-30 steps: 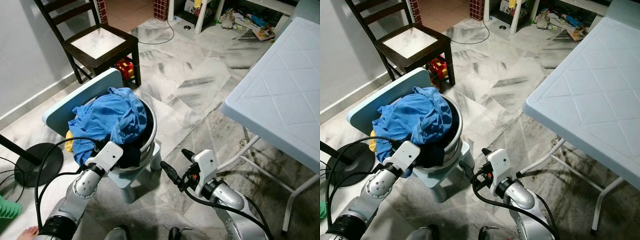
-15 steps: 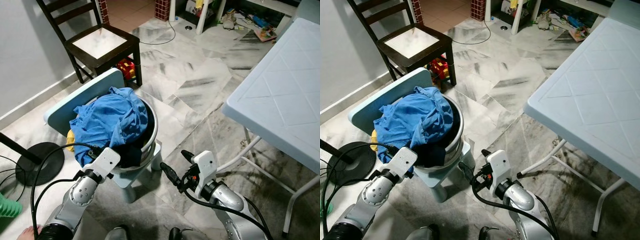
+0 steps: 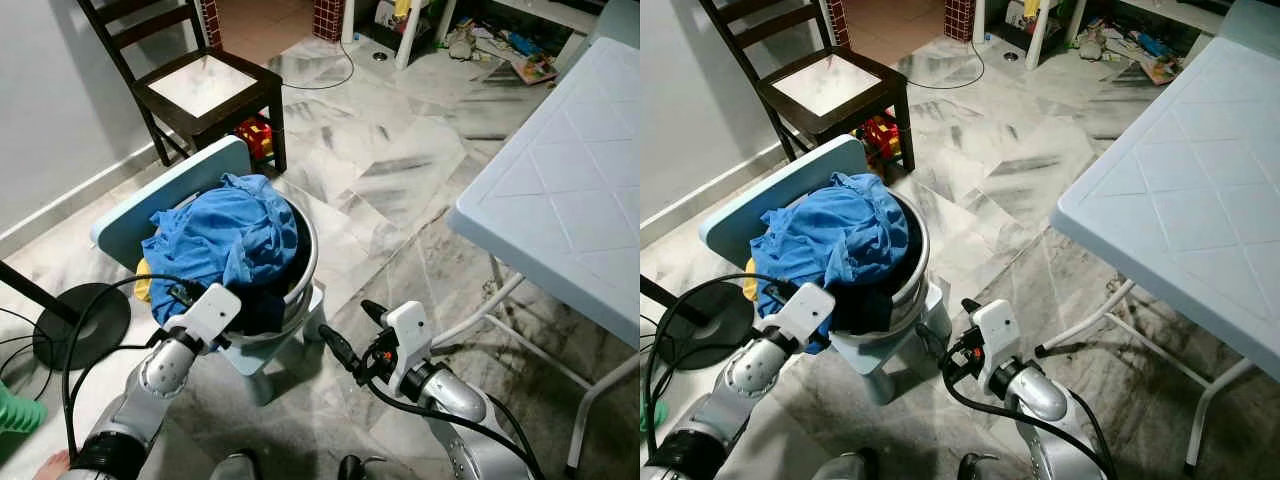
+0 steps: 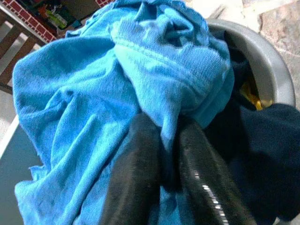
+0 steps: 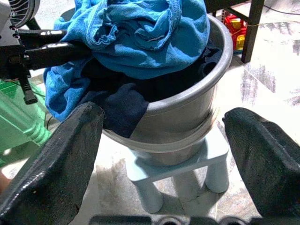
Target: Hang hanger
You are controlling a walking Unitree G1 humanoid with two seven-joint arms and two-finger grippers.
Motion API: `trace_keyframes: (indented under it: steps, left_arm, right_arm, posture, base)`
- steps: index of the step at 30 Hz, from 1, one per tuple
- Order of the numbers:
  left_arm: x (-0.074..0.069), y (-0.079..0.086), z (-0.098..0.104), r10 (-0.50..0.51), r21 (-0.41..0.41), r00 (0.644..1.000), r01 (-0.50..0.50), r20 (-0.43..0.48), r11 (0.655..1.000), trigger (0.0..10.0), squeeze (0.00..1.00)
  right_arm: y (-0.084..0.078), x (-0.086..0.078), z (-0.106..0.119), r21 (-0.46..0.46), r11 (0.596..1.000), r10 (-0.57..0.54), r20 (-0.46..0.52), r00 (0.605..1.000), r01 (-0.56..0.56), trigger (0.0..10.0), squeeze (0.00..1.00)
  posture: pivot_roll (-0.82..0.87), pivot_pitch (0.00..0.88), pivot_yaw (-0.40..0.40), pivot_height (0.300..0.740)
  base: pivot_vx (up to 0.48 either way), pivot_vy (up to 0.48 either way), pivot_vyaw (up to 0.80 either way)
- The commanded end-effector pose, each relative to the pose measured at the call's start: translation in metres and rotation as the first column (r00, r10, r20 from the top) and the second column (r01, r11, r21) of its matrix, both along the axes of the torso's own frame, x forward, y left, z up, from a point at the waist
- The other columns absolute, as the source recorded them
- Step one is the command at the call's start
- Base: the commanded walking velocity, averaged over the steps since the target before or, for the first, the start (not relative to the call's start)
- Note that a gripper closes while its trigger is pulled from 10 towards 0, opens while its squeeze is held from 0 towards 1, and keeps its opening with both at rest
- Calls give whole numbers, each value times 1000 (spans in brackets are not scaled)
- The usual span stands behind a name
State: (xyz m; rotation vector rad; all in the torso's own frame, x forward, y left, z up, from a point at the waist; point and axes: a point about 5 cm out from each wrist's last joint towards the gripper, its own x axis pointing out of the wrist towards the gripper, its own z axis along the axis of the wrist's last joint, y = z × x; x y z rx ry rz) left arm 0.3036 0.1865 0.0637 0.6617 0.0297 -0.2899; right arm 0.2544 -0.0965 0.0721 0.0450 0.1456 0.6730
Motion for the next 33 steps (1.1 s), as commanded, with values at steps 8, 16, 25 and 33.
trace_keyframes:
  steps: [8,16,25,33]
  left_arm:
    - [-4,1,-7,-7,11,1000,7,-20,1000,10000,1000]
    - [-4,2,-10,-4,32,1000,5,-29,999,10000,1000]
    - [5,-3,-9,-14,58,999,16,-31,998,2980,0]
    - [12,-12,-7,-44,51,999,45,-25,998,0,0]
  right_arm:
    - [-1,-5,-5,-3,1000,-9,-21,1000,9,10000,0]
    - [-1,-4,-5,-3,1000,-4,-20,1000,4,10000,0]
    - [0,-5,-5,-2,1000,-2,-21,1000,2,10000,0]
    - [0,-7,-6,-1,1000,-11,-23,1000,11,10000,0]
  posture:
    - [76,203,-12,740]
    - [78,203,-16,740]
    - [73,209,-18,740]
    - [64,210,-11,740]
  base:
    - [0,0,0]
    - [0,0,0]
    - [0,0,0]
    - [0,0,0]
